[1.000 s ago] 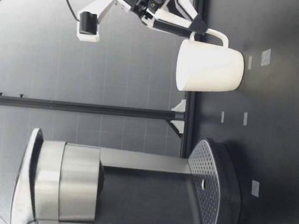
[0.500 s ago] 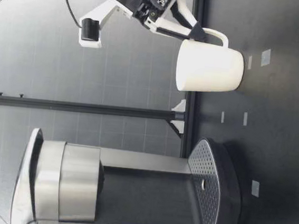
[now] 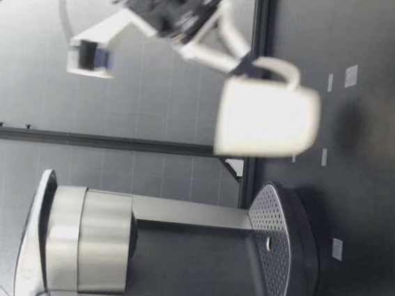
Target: Place the coffee capsule inside the capsule container, then place the cup onto the center of the cup tray.
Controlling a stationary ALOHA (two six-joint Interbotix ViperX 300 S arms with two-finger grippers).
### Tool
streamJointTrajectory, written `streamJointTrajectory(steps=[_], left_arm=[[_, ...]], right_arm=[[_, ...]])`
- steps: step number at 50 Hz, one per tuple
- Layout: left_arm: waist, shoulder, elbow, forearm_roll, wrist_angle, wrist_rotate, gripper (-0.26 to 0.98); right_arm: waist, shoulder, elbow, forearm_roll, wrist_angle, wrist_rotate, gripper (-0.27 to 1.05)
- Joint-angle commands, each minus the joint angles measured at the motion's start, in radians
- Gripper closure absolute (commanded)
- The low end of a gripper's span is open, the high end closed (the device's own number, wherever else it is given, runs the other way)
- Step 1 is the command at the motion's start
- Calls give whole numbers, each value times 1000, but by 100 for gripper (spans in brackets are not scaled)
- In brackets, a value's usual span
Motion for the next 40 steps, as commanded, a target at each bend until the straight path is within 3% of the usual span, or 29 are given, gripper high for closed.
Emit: streamJointTrajectory(steps=[1, 14, 32, 40], left_arm=[[-2, -23, 3, 5, -34, -3, 67], [-2, -75, 52, 8, -64, -14, 67], [-2, -127, 92, 12, -71, -9, 67], [-2, -133, 103, 14, -72, -8, 67]], right_arm=[[46, -46, -32, 17, -52, 28, 54], [175, -17, -60, 12, -261, 204, 54], [190, 52, -140, 9, -299, 255, 55], [189, 74, -163, -40, -293, 255, 55]])
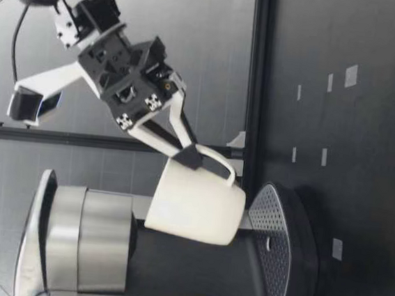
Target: Place the coffee capsule inside the capsule container, then place the cup onto the center of the cup tray.
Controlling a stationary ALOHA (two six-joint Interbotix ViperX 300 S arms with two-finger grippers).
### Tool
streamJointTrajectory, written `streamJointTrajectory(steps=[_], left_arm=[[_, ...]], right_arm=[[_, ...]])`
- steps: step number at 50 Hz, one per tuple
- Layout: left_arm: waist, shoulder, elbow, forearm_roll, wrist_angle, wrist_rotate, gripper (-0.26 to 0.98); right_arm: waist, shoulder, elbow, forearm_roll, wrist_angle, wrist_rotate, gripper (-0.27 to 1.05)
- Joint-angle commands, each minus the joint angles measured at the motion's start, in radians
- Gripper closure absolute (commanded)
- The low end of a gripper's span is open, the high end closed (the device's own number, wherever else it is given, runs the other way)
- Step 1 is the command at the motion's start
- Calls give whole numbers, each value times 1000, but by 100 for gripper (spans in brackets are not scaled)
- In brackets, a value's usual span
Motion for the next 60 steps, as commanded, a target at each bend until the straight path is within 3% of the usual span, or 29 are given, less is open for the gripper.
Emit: streamJointTrajectory(steps=[1, 6, 38, 60], left_arm=[[0, -2, -6, 6, -12, 2, 67], [0, -3, 2, 6, -18, 0, 67], [-2, -3, 20, 6, -20, -8, 67], [0, -3, 25, 6, -17, -8, 67]], right_arm=[[3, -12, -29, -28, -3, 0, 55], [0, 5, -44, -94, -2, 2, 55], [-71, 110, -155, -183, 101, 2, 55], [-72, 181, -224, -225, 117, 0, 55]])
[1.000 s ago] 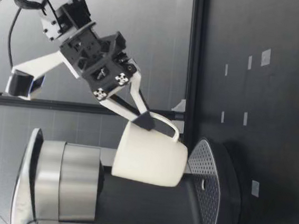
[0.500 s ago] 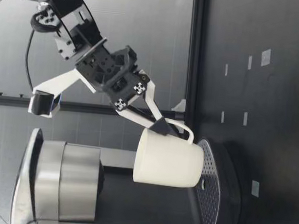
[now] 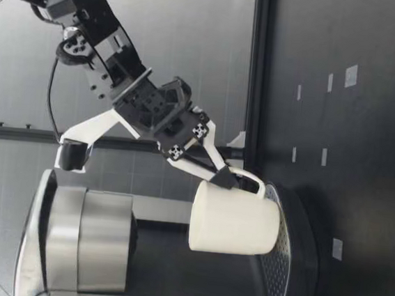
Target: Place the coffee capsule inside the capsule container, then place the cup onto the center of the cup tray.
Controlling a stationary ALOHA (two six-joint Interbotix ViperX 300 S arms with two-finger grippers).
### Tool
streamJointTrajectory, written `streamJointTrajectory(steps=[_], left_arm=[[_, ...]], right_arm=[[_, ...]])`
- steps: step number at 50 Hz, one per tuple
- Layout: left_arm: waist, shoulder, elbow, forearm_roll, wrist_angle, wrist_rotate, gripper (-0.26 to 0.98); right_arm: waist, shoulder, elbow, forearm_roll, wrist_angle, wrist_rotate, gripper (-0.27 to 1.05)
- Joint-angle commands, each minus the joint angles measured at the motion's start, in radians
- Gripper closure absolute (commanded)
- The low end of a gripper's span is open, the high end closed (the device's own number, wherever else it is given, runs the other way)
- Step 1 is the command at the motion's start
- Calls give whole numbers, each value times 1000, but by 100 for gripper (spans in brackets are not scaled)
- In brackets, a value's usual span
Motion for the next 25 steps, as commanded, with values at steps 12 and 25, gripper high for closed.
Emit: streamJointTrajectory(steps=[12, 25], left_arm=[[-3, 3, -6, 5, -2, -2, 67], [-2, 3, -6, 5, 3, -2, 67]], right_arm=[[-6, 5, -64, -35, -6, 0, 55], [-6, 17, -78, -60, -11, 2, 54]])
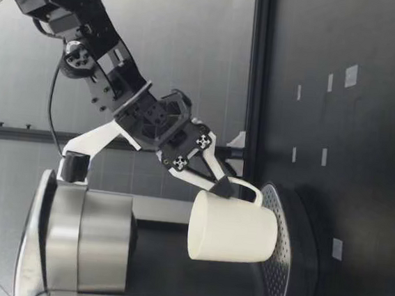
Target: Place the coffee capsule inside the capsule container, then place the cup onto the center of the cup tray.
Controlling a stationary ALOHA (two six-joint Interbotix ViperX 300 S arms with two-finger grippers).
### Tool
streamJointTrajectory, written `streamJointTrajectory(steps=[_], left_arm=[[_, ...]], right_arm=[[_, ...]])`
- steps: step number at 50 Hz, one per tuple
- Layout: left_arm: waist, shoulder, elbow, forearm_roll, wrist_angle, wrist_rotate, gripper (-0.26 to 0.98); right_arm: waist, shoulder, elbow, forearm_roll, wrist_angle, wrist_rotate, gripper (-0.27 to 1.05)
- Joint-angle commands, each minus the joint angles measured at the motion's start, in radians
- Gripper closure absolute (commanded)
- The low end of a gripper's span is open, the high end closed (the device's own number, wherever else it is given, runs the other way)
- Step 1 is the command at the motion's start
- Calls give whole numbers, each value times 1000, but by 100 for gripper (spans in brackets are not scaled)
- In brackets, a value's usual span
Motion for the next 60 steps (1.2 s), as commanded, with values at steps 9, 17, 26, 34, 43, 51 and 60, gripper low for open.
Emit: streamJointTrajectory(steps=[9, 17, 26, 34, 43, 51, 60], left_arm=[[0, 2, -11, 5, -3, -3, 67], [0, 2, -11, 5, -3, -3, 67], [0, 2, -11, 3, -3, -3, 67], [0, 3, -9, 3, -3, -5, 67], [0, 2, -9, 3, -6, -6, 67], [0, 2, -9, 5, -8, -6, 67], [2, 2, -8, 9, -34, -6, 67]], right_arm=[[-6, -5, -37, -3, -25, 5, 52], [-6, 3, -49, -3, -25, 5, 45], [-6, 2, -52, -2, -28, 5, 27], [-3, -2, -51, -2, -20, 3, 7], [5, -26, -43, 0, -14, 6, 7], [5, -69, -2, 3, -21, 8, 7], [9, -143, 72, 8, -43, 23, 7]])
